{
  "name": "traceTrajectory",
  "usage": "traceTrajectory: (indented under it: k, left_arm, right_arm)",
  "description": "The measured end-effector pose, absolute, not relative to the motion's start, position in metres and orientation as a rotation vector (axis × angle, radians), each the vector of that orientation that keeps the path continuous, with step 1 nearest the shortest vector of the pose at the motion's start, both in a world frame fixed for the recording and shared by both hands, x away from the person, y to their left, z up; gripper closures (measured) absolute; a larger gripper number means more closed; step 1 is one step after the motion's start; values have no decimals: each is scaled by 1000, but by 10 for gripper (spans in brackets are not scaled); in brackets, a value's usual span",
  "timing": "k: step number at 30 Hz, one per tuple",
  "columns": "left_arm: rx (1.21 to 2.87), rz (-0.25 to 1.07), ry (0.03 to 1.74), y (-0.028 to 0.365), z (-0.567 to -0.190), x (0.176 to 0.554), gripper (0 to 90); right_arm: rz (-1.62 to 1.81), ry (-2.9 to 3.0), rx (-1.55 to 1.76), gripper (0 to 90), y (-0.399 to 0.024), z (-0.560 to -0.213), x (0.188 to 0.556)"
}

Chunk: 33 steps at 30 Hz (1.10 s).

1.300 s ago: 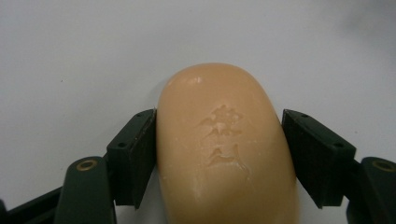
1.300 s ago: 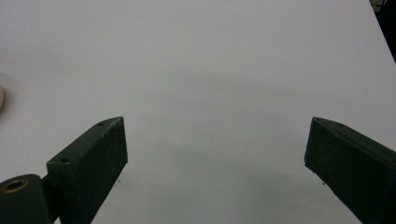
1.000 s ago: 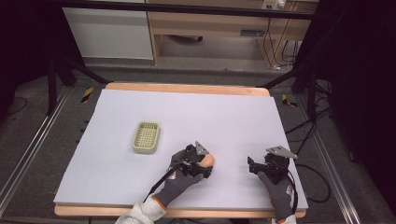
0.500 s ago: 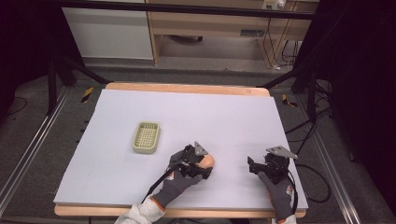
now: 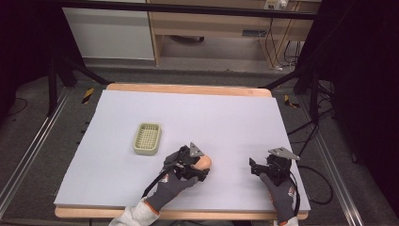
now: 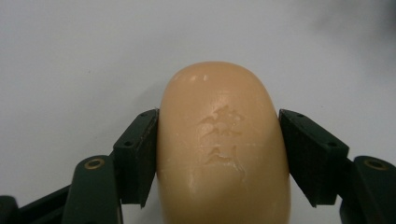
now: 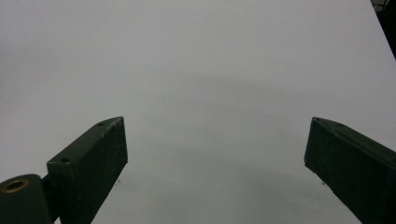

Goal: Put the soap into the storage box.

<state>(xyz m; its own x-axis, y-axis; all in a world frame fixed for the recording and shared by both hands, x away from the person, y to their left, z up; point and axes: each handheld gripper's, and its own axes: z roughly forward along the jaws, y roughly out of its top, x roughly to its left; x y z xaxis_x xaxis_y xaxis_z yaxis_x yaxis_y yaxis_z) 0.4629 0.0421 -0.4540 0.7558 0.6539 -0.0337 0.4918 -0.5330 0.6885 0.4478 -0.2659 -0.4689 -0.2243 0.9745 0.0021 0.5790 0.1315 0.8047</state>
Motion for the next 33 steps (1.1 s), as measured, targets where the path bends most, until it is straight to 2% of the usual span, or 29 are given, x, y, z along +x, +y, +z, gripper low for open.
traceTrajectory:
  k: [33]
  left_arm:
    - [2131, 305, 916, 89, -429, 463, 319]
  right_arm:
    - [945, 1872, 1481, 64, -264, -468, 446]
